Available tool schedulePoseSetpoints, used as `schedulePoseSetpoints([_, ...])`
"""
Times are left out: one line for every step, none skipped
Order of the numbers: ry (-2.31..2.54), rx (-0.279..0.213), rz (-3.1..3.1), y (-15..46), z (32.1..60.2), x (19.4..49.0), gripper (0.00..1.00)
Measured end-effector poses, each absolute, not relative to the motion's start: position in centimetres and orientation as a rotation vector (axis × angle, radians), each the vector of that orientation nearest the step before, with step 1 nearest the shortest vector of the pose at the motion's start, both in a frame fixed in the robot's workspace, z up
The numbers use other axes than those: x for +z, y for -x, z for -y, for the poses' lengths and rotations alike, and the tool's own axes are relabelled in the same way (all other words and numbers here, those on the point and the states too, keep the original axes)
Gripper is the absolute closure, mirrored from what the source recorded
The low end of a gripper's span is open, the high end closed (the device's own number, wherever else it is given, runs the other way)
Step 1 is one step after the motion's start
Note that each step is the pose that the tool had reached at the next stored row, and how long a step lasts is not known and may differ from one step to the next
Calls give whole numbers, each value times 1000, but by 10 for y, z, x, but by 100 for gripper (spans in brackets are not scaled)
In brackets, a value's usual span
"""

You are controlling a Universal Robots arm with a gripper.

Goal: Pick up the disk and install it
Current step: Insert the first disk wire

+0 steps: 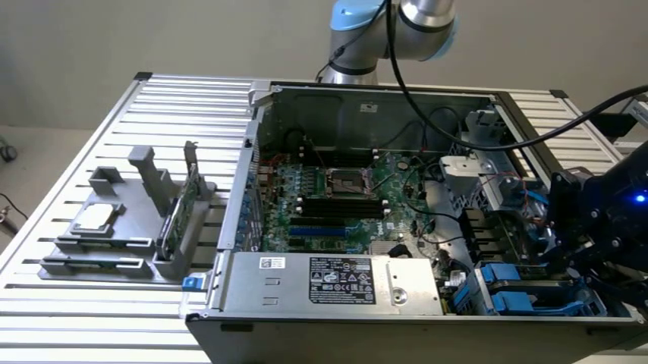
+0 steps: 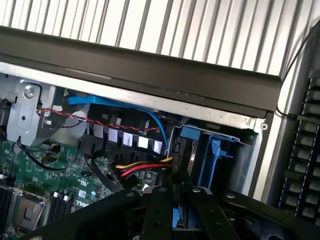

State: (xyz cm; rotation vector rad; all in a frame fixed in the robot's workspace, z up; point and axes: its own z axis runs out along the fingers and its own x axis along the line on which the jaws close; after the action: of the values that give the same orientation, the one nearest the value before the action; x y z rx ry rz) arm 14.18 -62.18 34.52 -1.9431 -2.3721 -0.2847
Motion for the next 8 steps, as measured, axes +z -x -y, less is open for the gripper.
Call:
schedulePoseSetpoints([1958,-285,2361,-142,622,345,83])
schedulePoseSetpoints([1976,-286,2348,-142,622,345,83])
schedulePoseSetpoints([1995,-287,2334,-142,622,345,83])
schedulePoseSetpoints([2012,-287,2320,-142,622,345,83])
schedulePoseSetpoints([2029,-288,2308,-142,622,345,83])
schedulePoseSetpoints([2044,-289,2296,-142,622,345,83])
schedulePoseSetpoints([2056,-289,2286,-141,622,344,83])
schedulePoseSetpoints([2067,-290,2277,-140,622,344,83])
